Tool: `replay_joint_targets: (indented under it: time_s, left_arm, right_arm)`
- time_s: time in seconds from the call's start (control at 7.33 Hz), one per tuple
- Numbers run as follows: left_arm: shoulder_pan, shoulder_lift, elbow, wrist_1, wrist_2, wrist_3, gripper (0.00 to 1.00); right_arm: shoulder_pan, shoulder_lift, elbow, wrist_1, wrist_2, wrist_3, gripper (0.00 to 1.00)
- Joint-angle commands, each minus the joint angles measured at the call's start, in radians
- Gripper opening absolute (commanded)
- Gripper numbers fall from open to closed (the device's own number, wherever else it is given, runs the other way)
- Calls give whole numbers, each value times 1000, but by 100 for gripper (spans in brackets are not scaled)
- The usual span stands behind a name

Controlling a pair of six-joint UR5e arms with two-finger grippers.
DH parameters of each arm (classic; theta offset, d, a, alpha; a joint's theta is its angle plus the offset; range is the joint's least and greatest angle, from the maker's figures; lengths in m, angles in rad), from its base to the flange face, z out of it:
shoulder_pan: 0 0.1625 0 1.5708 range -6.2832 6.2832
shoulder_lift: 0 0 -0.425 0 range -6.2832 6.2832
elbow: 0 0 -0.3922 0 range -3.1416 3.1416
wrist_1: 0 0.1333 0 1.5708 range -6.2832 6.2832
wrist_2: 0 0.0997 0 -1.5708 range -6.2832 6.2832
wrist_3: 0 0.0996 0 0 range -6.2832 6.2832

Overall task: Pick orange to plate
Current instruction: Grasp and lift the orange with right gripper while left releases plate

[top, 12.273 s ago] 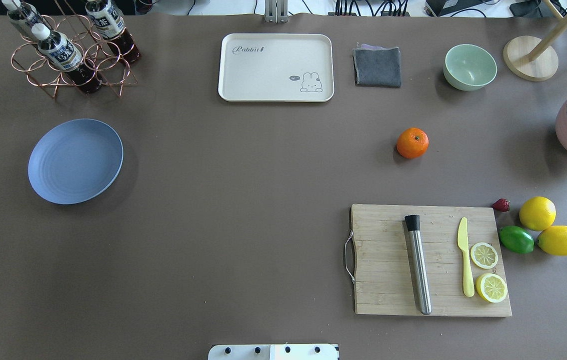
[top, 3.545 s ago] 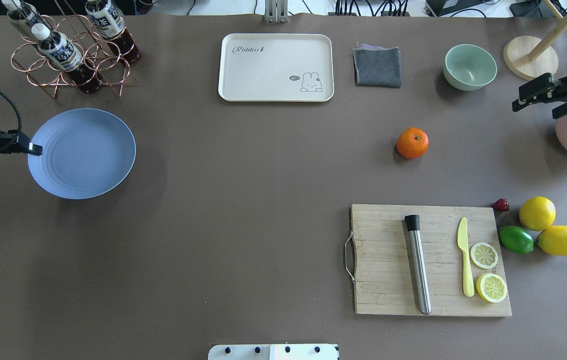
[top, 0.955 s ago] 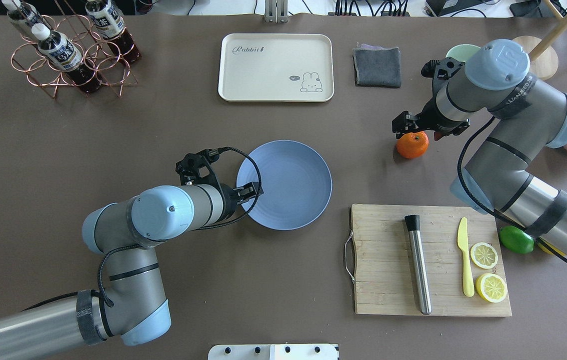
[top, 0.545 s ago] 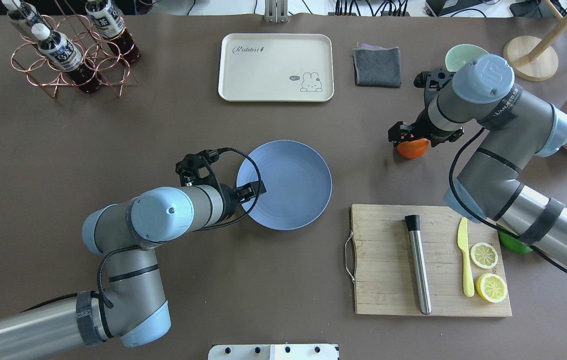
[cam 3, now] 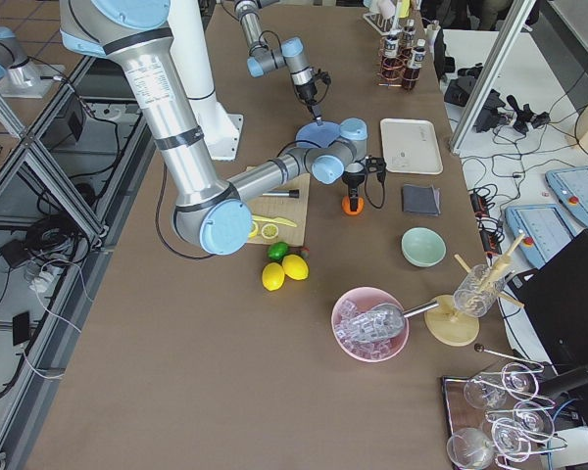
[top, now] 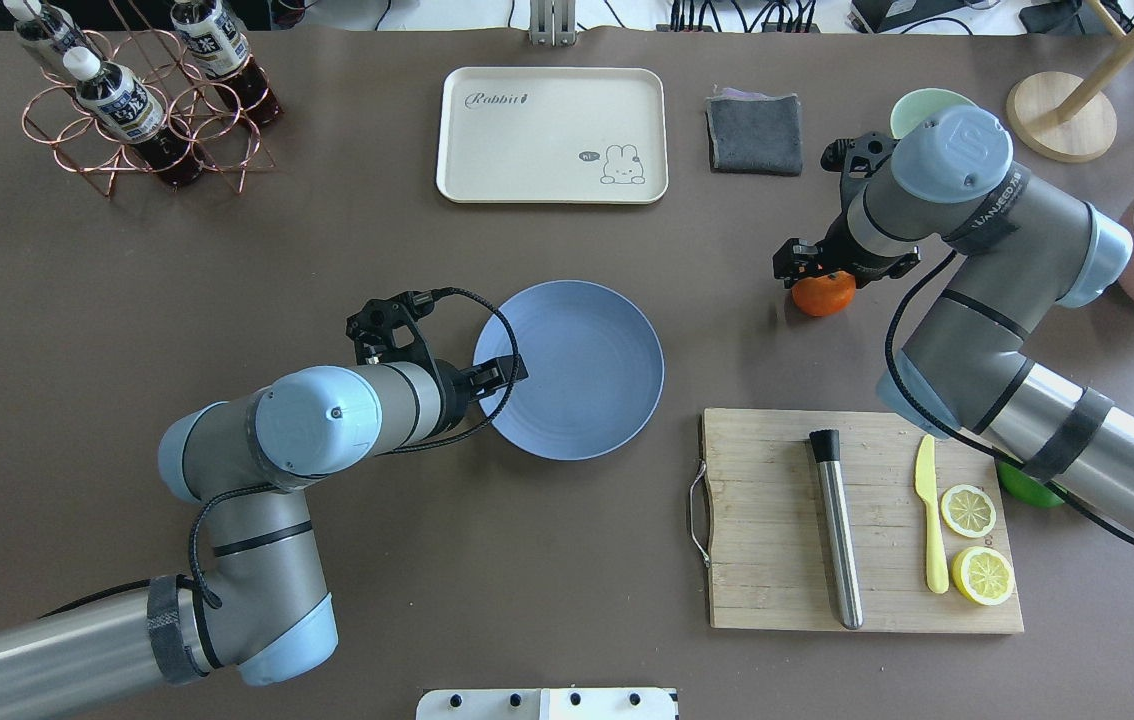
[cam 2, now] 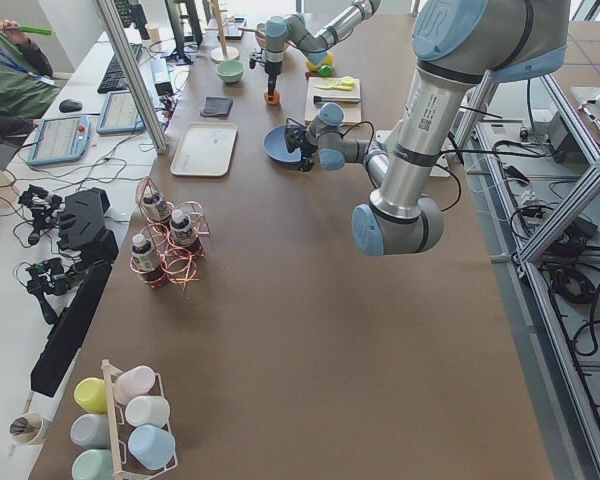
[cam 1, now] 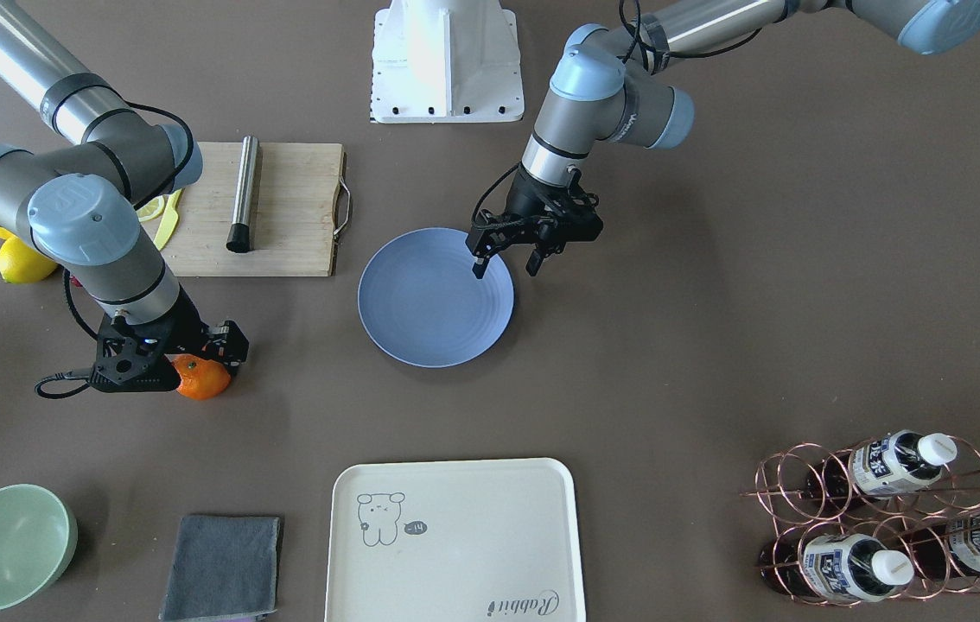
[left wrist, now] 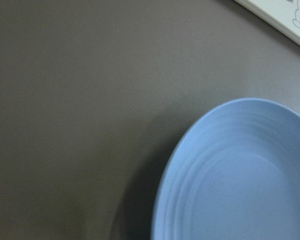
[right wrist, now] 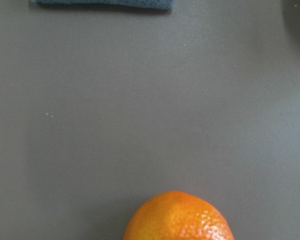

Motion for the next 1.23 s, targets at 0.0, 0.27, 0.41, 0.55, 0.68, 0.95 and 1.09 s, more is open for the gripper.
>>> replay_joint_targets:
  time_s: [0.0,0.27,0.41,0.55,0.68,0.95,1.09]
  left_arm:
    - [-31,3,-6,0,-5,14,98]
    - [-89,59,-105,43,-13,222,98]
    - [-158,98,-145,154,-78,376,98]
    - [-227,113,-187,257,-109,481,98]
    - [-273,159,-227,273,-129,501,98]
    - [-374,321,-345,270,-156,750,98]
    - [-399,380,-354,262,-153,758,98]
  right_arm:
    - [3,9,8,2,1,-18,0]
    - [12,50,45,-12,11,-4,0]
    - [12,73,54,-15,16,8,0]
    - [-2,84,74,-15,16,51,0]
    - [-29,107,88,-18,8,97,0]
    - [-139,236,94,-134,-88,186,0]
    - [-193,292,94,-193,-132,225,0]
